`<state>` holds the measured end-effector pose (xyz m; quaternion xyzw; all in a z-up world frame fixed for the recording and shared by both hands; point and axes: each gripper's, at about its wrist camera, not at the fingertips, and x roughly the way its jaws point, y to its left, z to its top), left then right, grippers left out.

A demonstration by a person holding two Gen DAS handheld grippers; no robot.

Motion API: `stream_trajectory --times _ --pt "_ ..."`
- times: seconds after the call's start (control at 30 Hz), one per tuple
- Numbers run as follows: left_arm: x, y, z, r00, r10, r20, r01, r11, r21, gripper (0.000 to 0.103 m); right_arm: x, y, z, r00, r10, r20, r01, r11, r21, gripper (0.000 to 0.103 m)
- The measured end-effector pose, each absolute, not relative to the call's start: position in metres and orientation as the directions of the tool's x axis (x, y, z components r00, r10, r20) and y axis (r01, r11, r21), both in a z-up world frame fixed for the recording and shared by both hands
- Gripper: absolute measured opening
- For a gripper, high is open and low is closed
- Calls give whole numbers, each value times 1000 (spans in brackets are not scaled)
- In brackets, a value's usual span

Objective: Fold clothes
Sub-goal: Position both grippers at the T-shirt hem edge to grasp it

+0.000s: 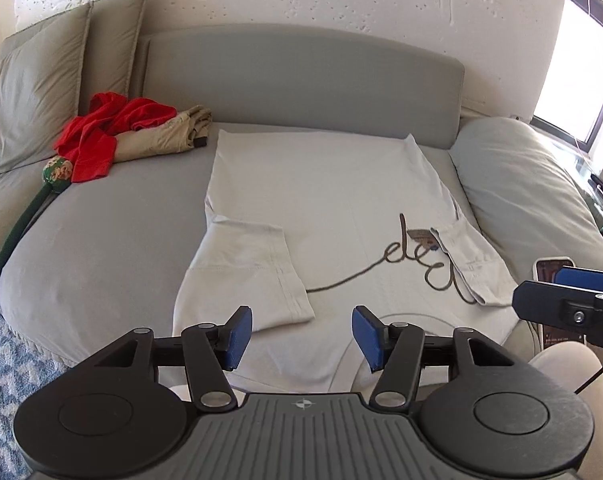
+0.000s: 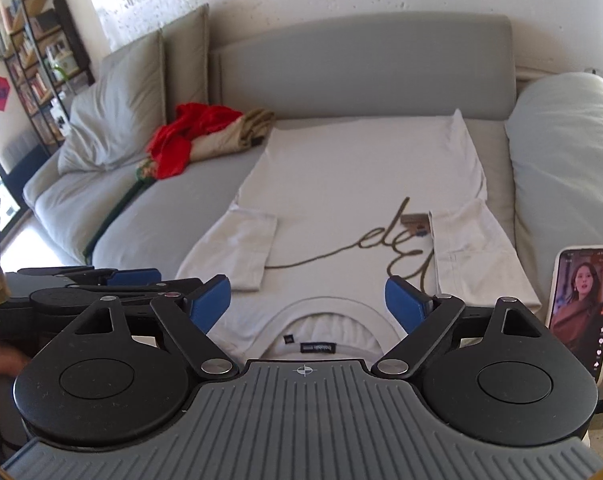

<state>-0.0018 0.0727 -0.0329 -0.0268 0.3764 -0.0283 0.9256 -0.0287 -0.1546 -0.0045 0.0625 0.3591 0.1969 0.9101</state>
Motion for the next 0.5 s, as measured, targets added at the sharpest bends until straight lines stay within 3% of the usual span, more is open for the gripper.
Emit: stream_trajectory --times 0.3,0.5 --pt "26 116 19 792 -51 -608 -23 993 -113 58 -1 -187 55 779 393 -488 -280 915 290 89" --pt "82 139 44 808 -19 -588 -55 993 -107 59 60 -219 83 810 283 -514 -154 948 279 89"
